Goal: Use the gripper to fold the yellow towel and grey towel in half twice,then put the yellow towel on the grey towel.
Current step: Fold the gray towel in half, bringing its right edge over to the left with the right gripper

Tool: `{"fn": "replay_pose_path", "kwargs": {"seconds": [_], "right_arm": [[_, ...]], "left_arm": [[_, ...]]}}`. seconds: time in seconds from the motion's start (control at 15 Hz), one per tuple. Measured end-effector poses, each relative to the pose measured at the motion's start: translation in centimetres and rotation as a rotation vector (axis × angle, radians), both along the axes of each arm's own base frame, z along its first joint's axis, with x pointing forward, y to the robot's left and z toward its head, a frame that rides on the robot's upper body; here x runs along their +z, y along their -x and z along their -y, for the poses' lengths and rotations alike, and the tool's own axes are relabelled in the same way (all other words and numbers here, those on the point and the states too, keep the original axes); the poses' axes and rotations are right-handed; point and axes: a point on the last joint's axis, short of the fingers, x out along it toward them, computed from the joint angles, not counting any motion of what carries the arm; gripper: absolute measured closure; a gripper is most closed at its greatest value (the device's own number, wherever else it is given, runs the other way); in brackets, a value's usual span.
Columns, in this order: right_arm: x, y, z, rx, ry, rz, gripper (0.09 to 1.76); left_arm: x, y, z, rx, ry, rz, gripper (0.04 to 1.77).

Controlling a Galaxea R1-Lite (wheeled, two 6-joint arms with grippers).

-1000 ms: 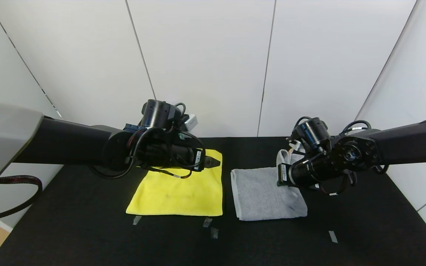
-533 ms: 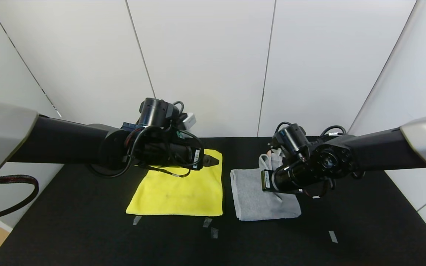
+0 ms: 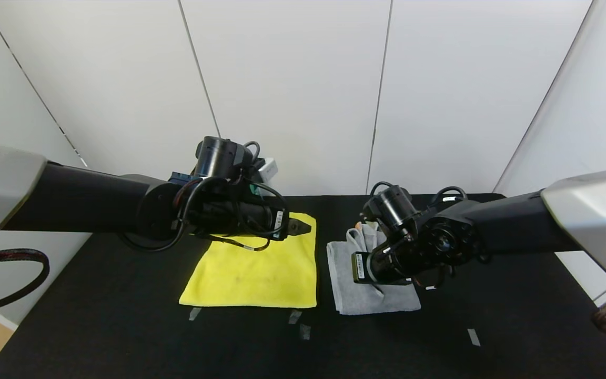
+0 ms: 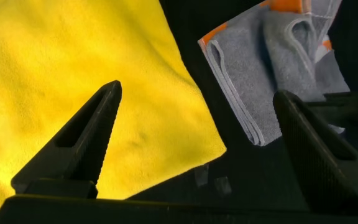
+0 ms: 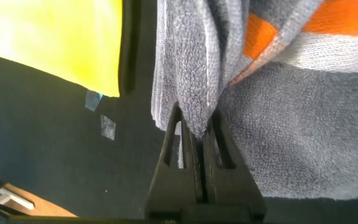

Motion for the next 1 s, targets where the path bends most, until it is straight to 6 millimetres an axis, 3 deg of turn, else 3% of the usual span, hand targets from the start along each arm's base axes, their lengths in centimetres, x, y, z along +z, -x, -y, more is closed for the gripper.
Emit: {"fn": "replay_pose_path", "kwargs": {"seconds": [0.27,0.4,0.6,1.0], "right_arm": [[-0.8,-0.3,-0.4,-0.037,0.000,-0.017,1.71],[-0.9,-0.2,-0.6,-0.030,0.000,-0.021,1.34],[-0.8,0.0,-1.3,-0.021,-0.005,-0.016,0.95],[0.4,1.3,-2.6,0.020,-0.019,0.007,0.52]], "left_arm": [[0.2,0.1,-0.1,0.001,0.002,0.005,0.09],[0.3,0.0,-0.2,0.005,0.003,0.007,0.09],[0.6,0.0,-0.5,0.013,0.006,0.013,0.09],[0.8,0.2,-0.7,0.013,0.008,0.019,0.09]]}}
